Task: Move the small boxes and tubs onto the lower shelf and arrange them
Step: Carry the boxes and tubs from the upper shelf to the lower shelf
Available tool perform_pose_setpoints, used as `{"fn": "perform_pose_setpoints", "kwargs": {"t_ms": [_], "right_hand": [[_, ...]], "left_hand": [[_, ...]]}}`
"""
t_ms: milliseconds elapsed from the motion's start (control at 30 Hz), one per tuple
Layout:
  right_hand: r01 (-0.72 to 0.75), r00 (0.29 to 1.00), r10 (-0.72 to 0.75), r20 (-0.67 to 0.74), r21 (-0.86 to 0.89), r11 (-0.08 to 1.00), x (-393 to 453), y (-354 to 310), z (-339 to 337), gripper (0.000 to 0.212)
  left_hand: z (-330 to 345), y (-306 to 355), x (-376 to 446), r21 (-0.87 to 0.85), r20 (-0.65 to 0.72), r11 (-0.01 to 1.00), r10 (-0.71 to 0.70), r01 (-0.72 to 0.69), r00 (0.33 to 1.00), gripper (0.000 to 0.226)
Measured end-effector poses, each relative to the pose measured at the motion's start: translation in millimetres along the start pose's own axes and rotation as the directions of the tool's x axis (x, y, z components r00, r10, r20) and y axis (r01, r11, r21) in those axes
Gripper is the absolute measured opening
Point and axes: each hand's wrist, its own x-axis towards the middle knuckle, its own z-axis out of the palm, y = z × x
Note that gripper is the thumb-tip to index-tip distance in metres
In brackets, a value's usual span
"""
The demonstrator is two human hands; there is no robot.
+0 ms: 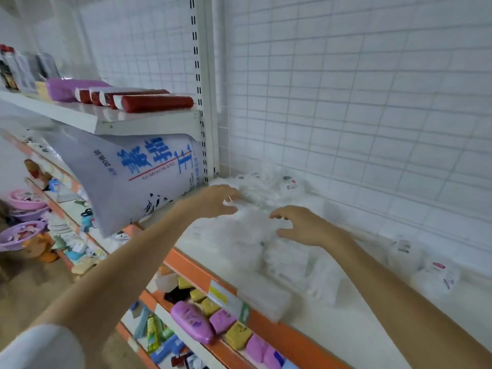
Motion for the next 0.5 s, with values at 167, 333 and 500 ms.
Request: {"fn": "perform_pose_setpoints", "kwargs": {"t_ms": [167, 333, 500], "right_hand": [[-0.099, 0.974, 0.096, 0.203, 0.007, 0.995, 51, -14, 7, 0.06], [-0.167, 0.925, 0.199, 0.324, -0.124, 0.978, 70, -21, 11, 0.075], [-0.29, 0.877, 0.281, 0.39, -0.036, 0.956, 71, -24, 7, 0.065]], "left_hand": [[4, -31, 41, 0.014, 0.27, 0.988, 0.146, -0.156, 0.952, 0.052], [12, -46, 66, 0.015, 0.399, 0.961, 0.249, -0.278, 0.883, 0.056], [11, -51, 75, 0.047, 0.479, 0.927, 0.306, -0.372, 0.823, 0.063]]}}
